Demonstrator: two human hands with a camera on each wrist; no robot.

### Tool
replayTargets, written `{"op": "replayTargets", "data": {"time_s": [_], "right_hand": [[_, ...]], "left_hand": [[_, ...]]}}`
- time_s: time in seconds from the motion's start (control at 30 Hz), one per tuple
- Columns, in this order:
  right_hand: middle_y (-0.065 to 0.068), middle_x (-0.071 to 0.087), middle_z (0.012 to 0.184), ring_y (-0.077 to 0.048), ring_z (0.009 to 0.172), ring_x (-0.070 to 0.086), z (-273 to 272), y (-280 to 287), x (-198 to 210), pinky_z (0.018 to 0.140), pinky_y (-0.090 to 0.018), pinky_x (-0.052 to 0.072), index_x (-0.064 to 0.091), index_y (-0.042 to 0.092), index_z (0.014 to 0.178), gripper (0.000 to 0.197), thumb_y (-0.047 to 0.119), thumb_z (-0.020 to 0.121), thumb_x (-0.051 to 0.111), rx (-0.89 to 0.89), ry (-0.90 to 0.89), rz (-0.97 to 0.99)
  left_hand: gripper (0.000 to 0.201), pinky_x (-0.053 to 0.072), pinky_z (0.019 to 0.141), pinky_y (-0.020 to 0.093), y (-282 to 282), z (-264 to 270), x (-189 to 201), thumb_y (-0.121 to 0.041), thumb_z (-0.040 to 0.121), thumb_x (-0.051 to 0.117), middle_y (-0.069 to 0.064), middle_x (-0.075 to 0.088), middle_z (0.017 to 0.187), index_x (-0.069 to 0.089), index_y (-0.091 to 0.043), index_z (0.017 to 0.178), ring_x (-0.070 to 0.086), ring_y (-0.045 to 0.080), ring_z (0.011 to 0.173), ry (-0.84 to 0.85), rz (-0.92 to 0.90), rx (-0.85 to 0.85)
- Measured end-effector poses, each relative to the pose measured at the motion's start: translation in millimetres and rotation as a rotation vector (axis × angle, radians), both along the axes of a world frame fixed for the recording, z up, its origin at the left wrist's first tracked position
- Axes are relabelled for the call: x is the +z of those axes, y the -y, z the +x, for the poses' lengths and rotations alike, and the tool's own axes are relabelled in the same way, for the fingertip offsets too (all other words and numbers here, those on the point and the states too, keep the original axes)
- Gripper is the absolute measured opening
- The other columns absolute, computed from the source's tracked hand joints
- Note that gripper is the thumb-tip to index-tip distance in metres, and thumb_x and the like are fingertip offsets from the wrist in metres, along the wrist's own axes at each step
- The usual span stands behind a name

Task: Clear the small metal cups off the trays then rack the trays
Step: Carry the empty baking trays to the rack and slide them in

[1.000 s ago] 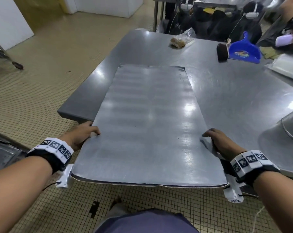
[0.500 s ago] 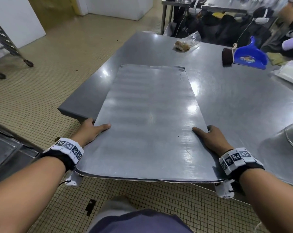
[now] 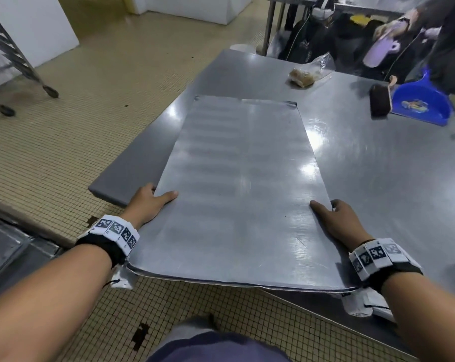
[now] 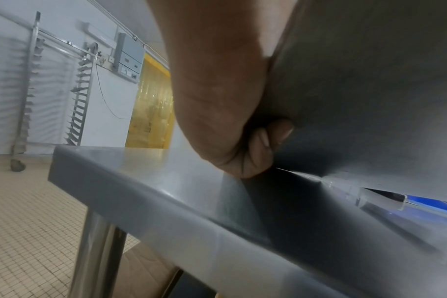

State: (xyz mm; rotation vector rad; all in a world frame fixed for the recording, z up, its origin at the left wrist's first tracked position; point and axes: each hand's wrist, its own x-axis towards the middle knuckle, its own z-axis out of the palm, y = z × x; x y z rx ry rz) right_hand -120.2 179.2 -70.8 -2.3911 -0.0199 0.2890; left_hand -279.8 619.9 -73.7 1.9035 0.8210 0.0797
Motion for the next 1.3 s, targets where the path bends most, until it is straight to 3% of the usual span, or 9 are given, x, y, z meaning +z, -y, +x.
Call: {"op": "replayTargets", "data": {"time_s": [0.27, 0.5, 0.67, 0.77, 0.87, 0.97, 1.03, 1.17, 1.3], "right_hand": [[-0.003, 0.065, 0.080, -0.021, 0.075, 0.062, 41, -27, 8, 0.062, -0.032, 0.040, 0.062, 0.010, 0.087, 0.045, 0.055, 0.088, 0.064, 0.020, 0.023, 0.009], [-0.006, 0.072, 0.073, -0.023, 0.070, 0.068, 72, -18, 12, 0.063, -0.032, 0.049, 0.069, 0.011, 0.081, 0.037, 0.048, 0.084, 0.073, 0.111, 0.031, 0.123], [-0.005, 0.070, 0.069, -0.023, 0.066, 0.067, 93, -5, 26, 0.062, -0.036, 0.052, 0.067, 0.010, 0.077, 0.040, 0.049, 0.083, 0.074, 0.251, 0.012, 0.155], [0.001, 0.056, 0.062, -0.013, 0.058, 0.054, 99, -5, 47, 0.056, -0.032, 0.041, 0.054, 0.009, 0.072, 0.041, 0.042, 0.087, 0.072, 0.355, 0.020, 0.180], [-0.005, 0.058, 0.063, -0.022, 0.058, 0.053, 109, -12, 53, 0.061, -0.032, 0.043, 0.054, 0.008, 0.077, 0.050, 0.054, 0.083, 0.072, 0.469, 0.023, 0.211], [-0.006, 0.065, 0.062, -0.026, 0.056, 0.056, 114, -28, 54, 0.060, -0.035, 0.046, 0.061, 0.008, 0.074, 0.059, 0.066, 0.076, 0.070, 0.563, 0.045, 0.213], [-0.005, 0.065, 0.060, -0.025, 0.055, 0.057, 107, -44, 61, 0.061, -0.037, 0.048, 0.060, 0.009, 0.073, 0.062, 0.071, 0.074, 0.068, 0.636, 0.066, 0.211], [-0.011, 0.069, 0.068, -0.028, 0.065, 0.064, 79, -77, 82, 0.066, -0.039, 0.050, 0.065, 0.005, 0.079, 0.053, 0.058, 0.084, 0.068, 0.822, 0.119, 0.197], [-0.017, 0.071, 0.098, -0.032, 0.086, 0.065, 54, -113, 86, 0.073, -0.033, 0.043, 0.065, -0.002, 0.111, 0.065, 0.057, 0.086, 0.067, 0.967, 0.107, 0.204]], "left_hand": [[0.043, 0.058, 0.080, 0.037, -21, 38, 9, -0.045, 0.081, 0.081, -0.002, 0.074, 0.101, 0.065, -0.016, 0.108, 0.071, 0.018, 0.091, 0.003, 0.001, -0.012], [0.060, 0.059, 0.086, 0.044, 4, 24, 15, -0.059, 0.072, 0.083, 0.000, 0.074, 0.103, 0.065, -0.015, 0.109, 0.072, 0.021, 0.092, 0.009, 0.026, 0.095], [0.041, 0.060, 0.078, 0.040, 58, -11, 25, -0.036, 0.080, 0.084, 0.003, 0.075, 0.097, 0.066, -0.008, 0.104, 0.073, 0.023, 0.087, 0.082, 0.017, 0.265], [0.035, 0.061, 0.081, 0.046, 87, -42, 32, -0.029, 0.080, 0.085, 0.006, 0.078, 0.095, 0.069, -0.008, 0.103, 0.075, 0.027, 0.088, 0.150, -0.012, 0.386], [0.031, 0.060, 0.086, 0.051, 117, -75, 43, -0.026, 0.080, 0.084, 0.006, 0.078, 0.100, 0.070, -0.013, 0.105, 0.075, 0.027, 0.091, 0.217, -0.062, 0.483], [0.019, 0.062, 0.073, 0.037, 142, -106, 57, -0.022, 0.084, 0.081, 0.000, 0.077, 0.090, 0.067, -0.016, 0.097, 0.074, 0.019, 0.082, 0.241, -0.014, 0.590], [0.024, 0.058, 0.063, 0.030, 154, -131, 67, -0.026, 0.085, 0.081, 0.001, 0.075, 0.089, 0.065, -0.013, 0.098, 0.074, 0.019, 0.080, 0.236, 0.049, 0.664], [0.042, 0.060, 0.074, 0.038, 168, -186, 81, -0.037, 0.078, 0.085, 0.005, 0.076, 0.092, 0.064, -0.009, 0.100, 0.074, 0.023, 0.082, 0.187, 0.152, 0.794], [0.073, 0.061, 0.078, 0.044, 188, -244, 91, -0.068, 0.054, 0.086, 0.002, 0.078, 0.092, 0.068, -0.013, 0.099, 0.076, 0.022, 0.081, 0.200, 0.187, 0.914]]}}
